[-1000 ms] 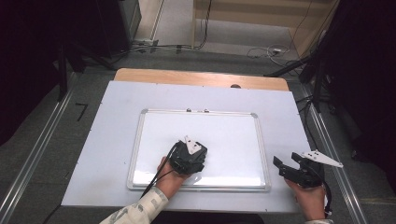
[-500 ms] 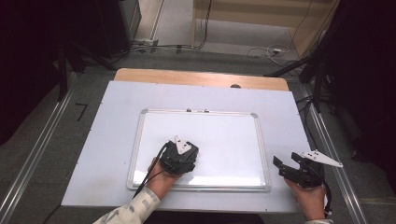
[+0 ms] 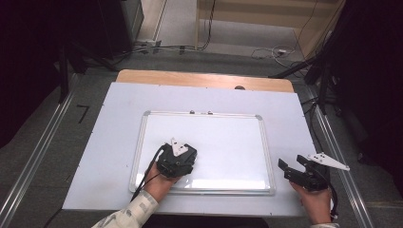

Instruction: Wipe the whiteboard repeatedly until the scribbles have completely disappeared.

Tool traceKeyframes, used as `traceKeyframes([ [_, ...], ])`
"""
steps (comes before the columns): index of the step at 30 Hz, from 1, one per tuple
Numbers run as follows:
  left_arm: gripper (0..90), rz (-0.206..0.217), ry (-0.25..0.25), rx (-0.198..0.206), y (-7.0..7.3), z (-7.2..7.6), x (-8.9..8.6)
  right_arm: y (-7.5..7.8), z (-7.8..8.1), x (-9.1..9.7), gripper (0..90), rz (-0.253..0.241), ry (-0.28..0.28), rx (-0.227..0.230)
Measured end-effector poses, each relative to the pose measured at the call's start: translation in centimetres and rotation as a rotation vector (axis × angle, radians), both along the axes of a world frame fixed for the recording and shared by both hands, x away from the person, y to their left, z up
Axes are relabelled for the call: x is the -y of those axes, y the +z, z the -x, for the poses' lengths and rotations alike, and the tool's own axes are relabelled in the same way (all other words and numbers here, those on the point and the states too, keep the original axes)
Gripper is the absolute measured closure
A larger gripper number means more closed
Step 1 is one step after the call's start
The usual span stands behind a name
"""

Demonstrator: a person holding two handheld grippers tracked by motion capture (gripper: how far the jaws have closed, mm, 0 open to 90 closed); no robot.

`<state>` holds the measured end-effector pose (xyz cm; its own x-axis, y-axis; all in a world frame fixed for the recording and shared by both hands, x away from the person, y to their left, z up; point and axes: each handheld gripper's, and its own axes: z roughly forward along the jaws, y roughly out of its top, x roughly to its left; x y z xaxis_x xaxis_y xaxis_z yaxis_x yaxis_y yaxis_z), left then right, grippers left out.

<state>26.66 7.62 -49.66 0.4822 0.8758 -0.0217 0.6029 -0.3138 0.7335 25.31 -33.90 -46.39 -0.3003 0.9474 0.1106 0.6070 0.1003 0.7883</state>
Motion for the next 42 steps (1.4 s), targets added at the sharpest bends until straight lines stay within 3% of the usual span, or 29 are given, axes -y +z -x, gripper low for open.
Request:
traceKeyframes([
  [3,40.6,0.031,0.011,-0.026,0.2,-0.1,-0.7,0.0,-0.1,0.0,20.7,0.000,0.000,0.000],
  [8,40.6,0.030,0.031,-0.039,0.4,-0.2,-1.1,0.0,-0.2,-0.1,20.7,0.004,0.006,0.002],
  [14,40.6,0.088,0.082,0.014,2.1,-0.2,-2.3,0.0,-0.2,-0.1,20.6,0.002,0.004,0.001],
  [23,40.6,0.144,0.205,0.034,3.1,-0.9,-6.0,0.0,-0.2,-0.2,20.7,0.002,0.009,0.001],
  [31,40.6,0.144,0.272,0.041,3.2,-1.3,-7.8,-0.1,-0.2,-0.2,20.7,0.003,0.009,0.000],
  [42,40.6,0.148,0.299,0.049,3.2,-1.4,-8.3,-0.1,-0.3,-0.2,20.7,0.001,0.014,-0.002],
])
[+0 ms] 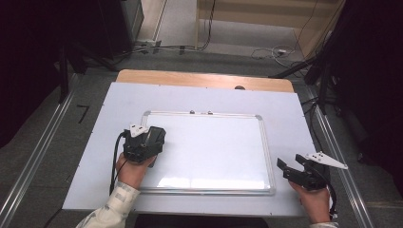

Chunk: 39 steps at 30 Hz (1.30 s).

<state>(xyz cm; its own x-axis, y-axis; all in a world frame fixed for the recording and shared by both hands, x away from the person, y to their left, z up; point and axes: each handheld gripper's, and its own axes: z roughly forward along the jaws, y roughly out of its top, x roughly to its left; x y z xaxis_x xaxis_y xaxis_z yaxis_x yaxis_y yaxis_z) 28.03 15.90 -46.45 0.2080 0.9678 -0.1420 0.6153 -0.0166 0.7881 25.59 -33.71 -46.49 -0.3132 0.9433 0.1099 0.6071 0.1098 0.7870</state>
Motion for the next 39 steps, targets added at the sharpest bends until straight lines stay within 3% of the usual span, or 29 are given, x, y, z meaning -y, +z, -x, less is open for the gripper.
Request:
traceKeyframes([
  [18,40.6,0.016,0.029,-0.008,-0.1,-0.3,-0.1,0.0,0.0,0.0,20.7,-0.001,-0.001,0.001],
  [24,40.6,0.001,0.054,-0.028,-0.5,-1.1,0.2,0.1,-0.1,0.1,20.7,-0.003,-0.005,0.004],
  [31,40.6,0.006,0.096,-0.021,-0.3,-1.9,-0.2,0.1,-0.2,0.0,20.7,-0.003,-0.001,0.001],
  [39,40.6,-0.027,0.167,-0.043,-0.3,-4.2,-0.3,0.1,-0.3,-0.2,20.7,-0.002,0.001,0.002],
])
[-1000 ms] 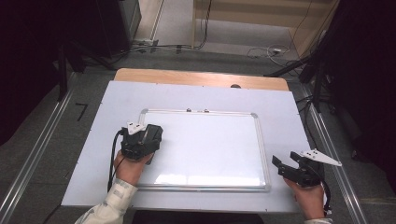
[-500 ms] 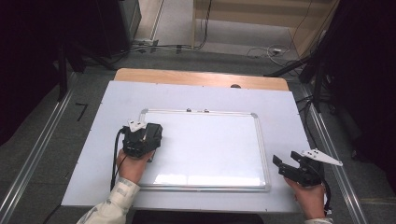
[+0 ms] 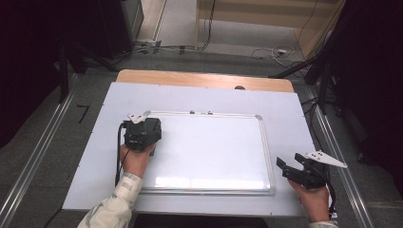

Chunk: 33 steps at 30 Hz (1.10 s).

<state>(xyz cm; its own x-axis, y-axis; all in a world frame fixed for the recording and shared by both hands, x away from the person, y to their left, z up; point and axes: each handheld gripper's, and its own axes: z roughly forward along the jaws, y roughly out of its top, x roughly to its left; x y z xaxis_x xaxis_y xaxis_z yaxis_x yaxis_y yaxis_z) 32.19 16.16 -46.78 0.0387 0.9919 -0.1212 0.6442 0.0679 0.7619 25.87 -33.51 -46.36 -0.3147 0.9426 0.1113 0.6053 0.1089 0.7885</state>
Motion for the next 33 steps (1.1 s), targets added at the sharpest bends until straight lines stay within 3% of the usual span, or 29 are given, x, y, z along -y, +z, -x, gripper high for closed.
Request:
traceKeyframes([
  [12,40.6,-0.030,0.052,-0.017,-0.2,-2.5,0.6,0.0,0.0,0.2,20.7,-0.002,0.000,0.001],
  [24,40.6,-0.042,0.075,-0.035,-0.4,-4.1,0.9,0.0,0.0,0.2,20.7,-0.001,-0.002,-0.001],
  [33,40.6,-0.074,0.077,-0.048,-0.8,-5.0,1.3,-0.1,0.0,0.3,20.7,0.007,-0.002,-0.001],
])
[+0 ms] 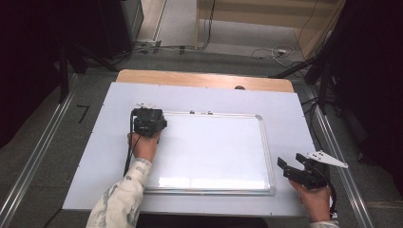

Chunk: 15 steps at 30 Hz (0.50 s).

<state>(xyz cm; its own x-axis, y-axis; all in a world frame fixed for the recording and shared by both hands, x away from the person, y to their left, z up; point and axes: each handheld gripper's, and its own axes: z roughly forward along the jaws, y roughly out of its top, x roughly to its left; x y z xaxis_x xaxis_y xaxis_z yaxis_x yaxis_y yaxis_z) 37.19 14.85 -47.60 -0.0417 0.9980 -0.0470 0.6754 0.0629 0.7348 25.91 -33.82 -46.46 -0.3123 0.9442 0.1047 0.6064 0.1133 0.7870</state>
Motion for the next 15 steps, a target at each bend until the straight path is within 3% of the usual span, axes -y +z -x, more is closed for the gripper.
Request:
traceKeyframes([
  [15,40.6,-0.027,-0.001,-0.023,-0.54,-0.82,0.31,-0.02,-0.01,-0.01,20.7,0.001,0.000,-0.001],
])
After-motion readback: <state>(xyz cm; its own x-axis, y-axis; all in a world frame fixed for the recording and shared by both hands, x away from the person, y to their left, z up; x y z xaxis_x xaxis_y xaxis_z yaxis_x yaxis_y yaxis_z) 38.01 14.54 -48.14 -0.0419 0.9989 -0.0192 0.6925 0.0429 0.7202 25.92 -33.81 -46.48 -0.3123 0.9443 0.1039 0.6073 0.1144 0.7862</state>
